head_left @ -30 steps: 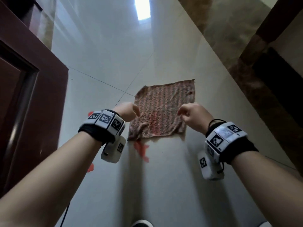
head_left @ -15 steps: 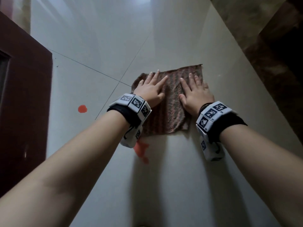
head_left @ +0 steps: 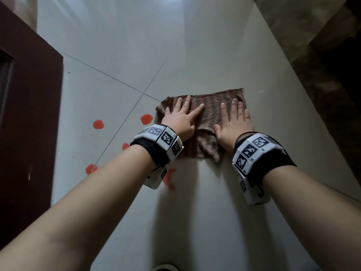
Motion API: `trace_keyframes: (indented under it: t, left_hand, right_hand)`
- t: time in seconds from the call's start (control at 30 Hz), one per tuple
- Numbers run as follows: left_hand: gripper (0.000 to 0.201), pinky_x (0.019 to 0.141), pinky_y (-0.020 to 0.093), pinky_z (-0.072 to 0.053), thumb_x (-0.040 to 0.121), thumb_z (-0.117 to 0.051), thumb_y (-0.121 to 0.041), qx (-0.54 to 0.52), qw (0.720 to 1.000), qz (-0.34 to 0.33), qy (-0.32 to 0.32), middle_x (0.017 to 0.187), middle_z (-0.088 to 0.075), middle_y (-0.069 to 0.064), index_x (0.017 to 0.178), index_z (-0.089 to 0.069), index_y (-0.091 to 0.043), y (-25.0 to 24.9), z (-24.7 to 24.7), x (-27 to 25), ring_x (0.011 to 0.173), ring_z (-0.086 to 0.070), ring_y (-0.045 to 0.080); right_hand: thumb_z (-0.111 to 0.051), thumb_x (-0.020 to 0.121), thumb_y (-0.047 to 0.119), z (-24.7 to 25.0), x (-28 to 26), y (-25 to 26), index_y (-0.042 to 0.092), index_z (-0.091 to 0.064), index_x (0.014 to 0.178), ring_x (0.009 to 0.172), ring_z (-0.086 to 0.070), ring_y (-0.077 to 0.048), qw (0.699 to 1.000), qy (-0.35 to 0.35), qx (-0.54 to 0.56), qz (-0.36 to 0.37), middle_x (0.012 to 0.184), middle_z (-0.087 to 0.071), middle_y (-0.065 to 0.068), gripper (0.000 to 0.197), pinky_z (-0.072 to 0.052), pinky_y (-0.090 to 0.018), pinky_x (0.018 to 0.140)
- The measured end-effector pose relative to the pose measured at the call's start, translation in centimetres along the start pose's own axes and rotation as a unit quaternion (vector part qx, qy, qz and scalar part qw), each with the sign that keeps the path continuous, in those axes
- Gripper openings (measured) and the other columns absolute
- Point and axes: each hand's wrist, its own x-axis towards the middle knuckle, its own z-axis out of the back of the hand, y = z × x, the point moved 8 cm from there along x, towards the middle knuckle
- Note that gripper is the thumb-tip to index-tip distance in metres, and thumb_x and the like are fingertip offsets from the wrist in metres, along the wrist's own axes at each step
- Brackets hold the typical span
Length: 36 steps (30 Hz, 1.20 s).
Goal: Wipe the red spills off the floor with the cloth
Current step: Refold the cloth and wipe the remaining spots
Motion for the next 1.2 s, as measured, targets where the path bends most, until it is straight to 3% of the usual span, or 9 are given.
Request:
trace_keyframes:
  t: [0.47,0.6,0.97,1.2]
  left_hand:
    - [0.076,0.117,0.052,-0.008,0.090,-0.040,-0.016,-0.029,0.996,0.047,0.070,0.159,0.017,0.002,0.148,0.000,-0.043,2.0,-3.3,-7.1,0.148,0.011,0.025]
    - [0.067,0.116,0.052,-0.008,0.093,-0.037,-0.021,-0.040,0.996,0.043,0.072,0.159,0.015,0.002,0.148,-0.005,-0.042,2.7,-4.1,-9.1,0.148,0.010,0.026]
    - [0.070,0.116,0.055,-0.004,0.093,-0.040,-0.018,-0.037,0.987,0.013,0.154,0.159,0.018,0.002,0.149,-0.006,-0.041,2.7,-6.3,-12.8,0.147,0.016,0.027]
    - [0.072,0.116,0.053,-0.003,0.093,-0.043,-0.016,-0.013,0.985,-0.010,0.173,0.158,0.020,0.003,0.150,-0.004,-0.038,2.8,-6.9,-14.8,0.146,0.017,0.027]
  right_hand:
    - [-0.026,0.099,0.042,-3.1,-5.0,4.0,0.015,0.012,0.151,0.146,0.016,-0.031,0.998,0.033,-0.018,0.049,0.156,0.021,-0.018,0.070,0.008,-0.041,0.118]
    - [-0.027,0.098,0.041,-4.0,-6.3,5.0,0.015,0.011,0.151,0.146,0.015,-0.029,0.997,0.033,-0.024,0.068,0.156,0.019,-0.017,0.070,0.008,-0.040,0.118]
    - [-0.027,0.098,0.043,-6.0,-8.9,7.4,0.015,0.014,0.150,0.145,0.019,-0.030,0.988,0.062,-0.058,0.130,0.155,0.024,-0.018,0.072,0.010,-0.039,0.118]
    - [-0.027,0.098,0.044,-6.3,-9.7,8.2,0.015,0.015,0.150,0.145,0.020,-0.031,0.977,0.074,-0.104,0.173,0.154,0.025,-0.019,0.072,0.012,-0.039,0.117]
